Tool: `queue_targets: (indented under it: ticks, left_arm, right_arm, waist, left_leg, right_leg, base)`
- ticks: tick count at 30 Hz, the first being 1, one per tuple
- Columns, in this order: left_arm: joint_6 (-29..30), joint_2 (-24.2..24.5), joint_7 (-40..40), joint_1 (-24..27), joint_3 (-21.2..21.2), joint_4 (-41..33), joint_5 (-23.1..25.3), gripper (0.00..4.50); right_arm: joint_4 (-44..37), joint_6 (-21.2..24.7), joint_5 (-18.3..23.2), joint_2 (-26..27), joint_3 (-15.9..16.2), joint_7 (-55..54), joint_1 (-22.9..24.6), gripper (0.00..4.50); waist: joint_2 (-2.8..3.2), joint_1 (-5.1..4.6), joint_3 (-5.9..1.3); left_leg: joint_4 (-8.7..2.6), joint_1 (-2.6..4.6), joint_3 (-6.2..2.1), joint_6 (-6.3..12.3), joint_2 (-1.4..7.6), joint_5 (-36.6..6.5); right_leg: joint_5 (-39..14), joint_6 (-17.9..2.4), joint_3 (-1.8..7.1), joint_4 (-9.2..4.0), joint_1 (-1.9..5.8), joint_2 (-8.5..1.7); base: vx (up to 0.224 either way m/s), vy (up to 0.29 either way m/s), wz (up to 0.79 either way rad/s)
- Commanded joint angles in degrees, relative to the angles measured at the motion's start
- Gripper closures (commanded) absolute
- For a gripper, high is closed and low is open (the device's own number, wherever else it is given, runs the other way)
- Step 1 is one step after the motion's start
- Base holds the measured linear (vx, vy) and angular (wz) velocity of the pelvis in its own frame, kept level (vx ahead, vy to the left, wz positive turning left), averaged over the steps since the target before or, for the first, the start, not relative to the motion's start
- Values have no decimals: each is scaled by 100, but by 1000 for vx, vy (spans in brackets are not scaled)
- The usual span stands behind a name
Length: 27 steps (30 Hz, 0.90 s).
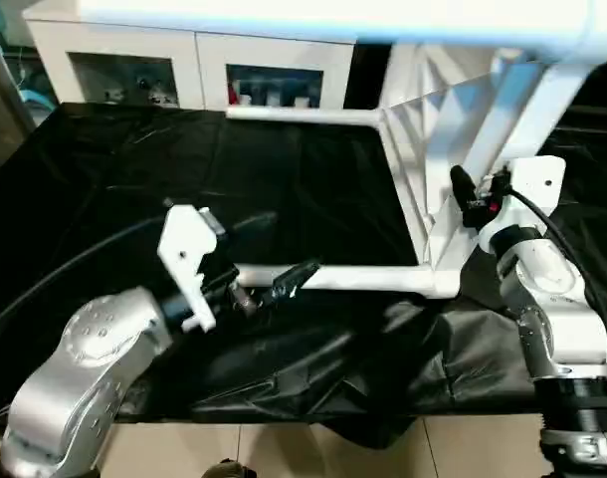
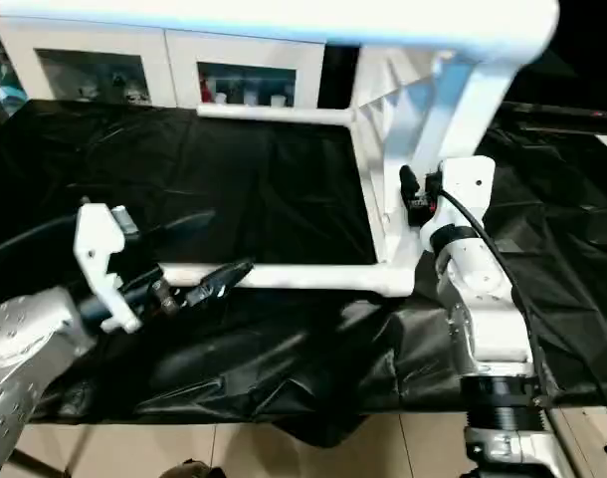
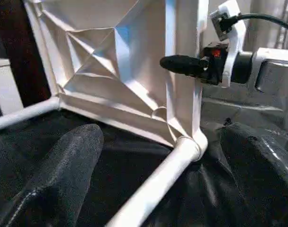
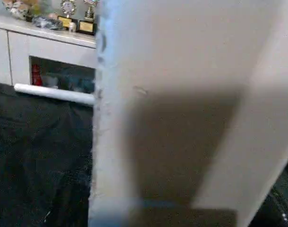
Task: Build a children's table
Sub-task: Flip table
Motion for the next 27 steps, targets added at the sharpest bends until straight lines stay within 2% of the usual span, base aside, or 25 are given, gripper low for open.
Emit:
queue_targets:
  ticks: [1,4,5,6,7,9,10,13,14,15,17,21,24,27]
  left_arm:
    - [-157,52,-55,-200,-130,157,224,0]
    - [-226,70,-71,-314,-205,232,351,0]
    - [-267,89,-94,-376,-259,276,437,0]
    - [-314,112,-116,-424,-317,310,540,0]
    - [-553,217,-160,-542,-549,426,950,0]
    - [-688,249,-127,-601,-661,481,1178,0]
    - [-1011,285,16,-728,-830,610,1641,0]
    - [-1769,261,315,-1068,-973,990,2381,0]
    - [-1876,247,356,-1118,-968,1046,2451,0]
    - [-2184,205,510,-1277,-947,1178,2657,0]
    - [-2461,184,687,-1445,-932,1286,2870,0]
    - [-2889,161,912,-1706,-862,1327,3138,0]
    - [-3329,86,1142,-1720,-852,1460,3444,0]
    - [-3521,83,1189,-1586,-899,1522,3561,0]
  right_arm:
    - [479,211,-315,-129,92,-49,68,251]
    - [549,174,-296,-111,70,-4,44,251]
    - [567,136,-273,-93,70,50,46,216]
    - [580,104,-264,-77,66,74,54,216]
    - [628,52,-249,-38,129,165,77,195]
    - [654,35,-325,-41,197,142,88,176]
    - [748,-15,-414,-36,281,100,82,174]
    - [946,-115,-465,-2,336,69,38,167]
    - [969,-125,-470,4,341,64,30,167]
    - [1027,-149,-479,22,348,58,7,167]
    - [1093,-193,-509,38,350,62,-18,167]
    - [1196,-312,-596,43,357,79,-100,167]
    - [1203,-588,-688,14,378,41,-192,167]
    - [1124,-848,-794,12,387,-49,-230,167]
  waist:
    - [89,-27,-271]
    - [98,-36,-258]
    - [102,-28,-254]
    - [108,-30,-247]
    - [100,-24,-256]
    - [106,-26,-258]
    - [112,-29,-267]
    - [86,-28,-306]
    - [85,-26,-310]
    - [97,-18,-351]
    - [125,-6,-373]
    - [112,7,-397]
    - [118,11,-377]
    - [111,14,-359]
  left_leg:
    - [-516,281,-348,-779,480,-2601]
    - [-517,302,-377,-795,495,-2839]
    - [-515,335,-378,-807,496,-2971]
    - [-516,347,-382,-818,495,-3047]
    - [-526,339,-406,-822,498,-3108]
    - [-535,326,-416,-827,504,-3082]
    - [-542,318,-422,-853,507,-3039]
    - [-517,301,-415,-811,506,-2883]
    - [-515,283,-413,-775,505,-2781]
    - [-504,221,-398,-648,512,-2271]
    - [-468,196,-370,-508,510,-1810]
    - [-408,159,-333,-244,499,-1299]
    - [-409,163,-330,-192,507,-1397]
    - [-441,192,-334,-311,517,-1752]
  right_leg:
    - [-1508,-698,243,-458,-20,-319]
    - [-1977,-673,248,-510,-29,-357]
    - [-2123,-655,248,-527,-58,-355]
    - [-2213,-649,249,-539,-72,-354]
    - [-2310,-606,246,-559,-58,-364]
    - [-2280,-575,247,-552,-52,-367]
    - [-2192,-602,241,-532,-41,-369]
    - [-1942,-710,243,-513,-18,-399]
    - [-1817,-738,245,-508,-9,-396]
    - [-1134,-859,235,-429,55,-391]
    - [-540,-960,220,-367,75,-374]
    - [50,-1149,200,-304,100,-365]
    - [-134,-1213,196,-322,95,-367]
    - [-593,-1158,199,-360,62,-366]
  base:
    - [0,0,0]
    - [0,0,0]
    - [0,0,0]
    - [0,0,0]
    - [0,0,0]
    - [0,0,0]
    - [0,0,0]
    - [0,0,0]
    - [0,0,0]
    - [0,0,0]
    - [0,0,0]
    - [0,0,0]
    - [0,0,0]
    - [0,0,0]
